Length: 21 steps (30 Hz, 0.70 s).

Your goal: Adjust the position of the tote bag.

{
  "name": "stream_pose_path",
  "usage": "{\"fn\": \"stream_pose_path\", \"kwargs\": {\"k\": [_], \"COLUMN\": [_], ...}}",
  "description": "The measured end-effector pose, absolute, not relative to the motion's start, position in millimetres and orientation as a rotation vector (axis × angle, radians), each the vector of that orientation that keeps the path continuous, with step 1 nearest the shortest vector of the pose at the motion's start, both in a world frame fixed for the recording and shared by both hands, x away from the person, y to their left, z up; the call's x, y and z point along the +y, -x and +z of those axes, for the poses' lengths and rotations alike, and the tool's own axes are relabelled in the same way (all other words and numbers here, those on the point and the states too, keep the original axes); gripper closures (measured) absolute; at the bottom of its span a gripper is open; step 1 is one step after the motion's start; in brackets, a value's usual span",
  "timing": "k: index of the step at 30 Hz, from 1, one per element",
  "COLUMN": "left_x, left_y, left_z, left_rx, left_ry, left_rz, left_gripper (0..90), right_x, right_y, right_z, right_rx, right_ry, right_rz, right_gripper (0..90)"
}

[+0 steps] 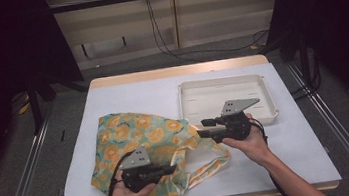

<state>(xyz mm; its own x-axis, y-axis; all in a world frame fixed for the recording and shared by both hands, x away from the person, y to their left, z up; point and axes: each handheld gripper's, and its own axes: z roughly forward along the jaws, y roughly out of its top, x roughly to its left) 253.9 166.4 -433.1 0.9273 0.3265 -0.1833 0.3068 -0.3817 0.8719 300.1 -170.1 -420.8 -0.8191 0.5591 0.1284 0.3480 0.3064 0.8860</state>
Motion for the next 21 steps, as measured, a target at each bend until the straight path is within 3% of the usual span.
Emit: {"fn": "stream_pose_path", "kwargs": {"k": [13,21], "left_x": [243,277], "left_y": [-261,-261], "left_z": [-389,-388], "left_rx": [0.599,0.684], "left_ry": [-1.79,-1.748], "left_rz": [0.232,0.309], "left_gripper": [90.0,90.0], "right_x": [-171,-156], "right_y": [-294,-297], "right_z": [-425,-428], "right_rx": [2.404,2.45], "right_ry": [-0.814,-0.778], "right_rz": [1.519,1.522], "right_gripper": [54.2,52.7]}}
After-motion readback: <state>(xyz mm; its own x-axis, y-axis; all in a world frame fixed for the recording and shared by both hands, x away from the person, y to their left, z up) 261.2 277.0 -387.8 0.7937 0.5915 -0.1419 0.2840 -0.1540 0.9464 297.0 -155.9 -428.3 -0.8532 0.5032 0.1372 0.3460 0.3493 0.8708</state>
